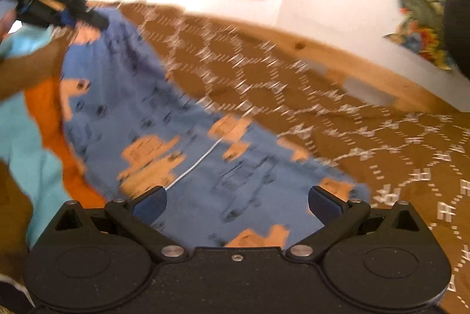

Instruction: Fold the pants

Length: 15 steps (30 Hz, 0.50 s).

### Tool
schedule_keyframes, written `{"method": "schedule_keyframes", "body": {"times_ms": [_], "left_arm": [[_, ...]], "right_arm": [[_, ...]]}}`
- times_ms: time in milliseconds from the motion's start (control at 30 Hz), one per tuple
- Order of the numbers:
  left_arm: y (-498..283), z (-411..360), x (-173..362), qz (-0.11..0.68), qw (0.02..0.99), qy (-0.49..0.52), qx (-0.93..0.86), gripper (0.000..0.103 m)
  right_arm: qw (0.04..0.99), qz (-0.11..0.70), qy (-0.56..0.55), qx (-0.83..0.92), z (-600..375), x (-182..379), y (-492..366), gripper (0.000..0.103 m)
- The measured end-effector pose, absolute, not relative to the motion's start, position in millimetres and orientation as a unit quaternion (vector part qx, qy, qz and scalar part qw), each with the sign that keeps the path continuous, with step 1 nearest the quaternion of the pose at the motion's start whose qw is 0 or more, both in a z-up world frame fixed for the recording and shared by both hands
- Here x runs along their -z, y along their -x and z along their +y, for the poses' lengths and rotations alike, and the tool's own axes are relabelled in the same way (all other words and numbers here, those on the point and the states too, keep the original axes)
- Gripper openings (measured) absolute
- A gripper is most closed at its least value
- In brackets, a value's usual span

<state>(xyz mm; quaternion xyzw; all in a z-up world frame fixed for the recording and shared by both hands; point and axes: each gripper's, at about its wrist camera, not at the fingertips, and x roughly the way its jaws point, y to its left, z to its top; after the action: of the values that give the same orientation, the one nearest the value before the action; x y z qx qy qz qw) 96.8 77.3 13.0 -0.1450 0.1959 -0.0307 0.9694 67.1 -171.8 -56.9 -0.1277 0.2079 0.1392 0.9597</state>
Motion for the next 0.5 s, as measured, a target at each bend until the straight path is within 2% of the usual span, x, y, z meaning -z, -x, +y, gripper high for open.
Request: {"method": "schedule_keyframes", "body": {"times_ms": [300, 500], "left_arm": [[-105.6, -37.3, -41.6, 0.199, 0.967, 0.027, 0.155, 0.017], [-113.4, -124.6, -22.3, 0.229, 0.941, -0.045, 0.244, 0.017]], "right_arm": [[0.973, 0.215, 0.077, -0.015, -259.3, 33.6, -70.6, 0.102], [0.973, 0.221, 0.043, 0.052, -315.6, 31.7, -65.7, 0.102]]}}
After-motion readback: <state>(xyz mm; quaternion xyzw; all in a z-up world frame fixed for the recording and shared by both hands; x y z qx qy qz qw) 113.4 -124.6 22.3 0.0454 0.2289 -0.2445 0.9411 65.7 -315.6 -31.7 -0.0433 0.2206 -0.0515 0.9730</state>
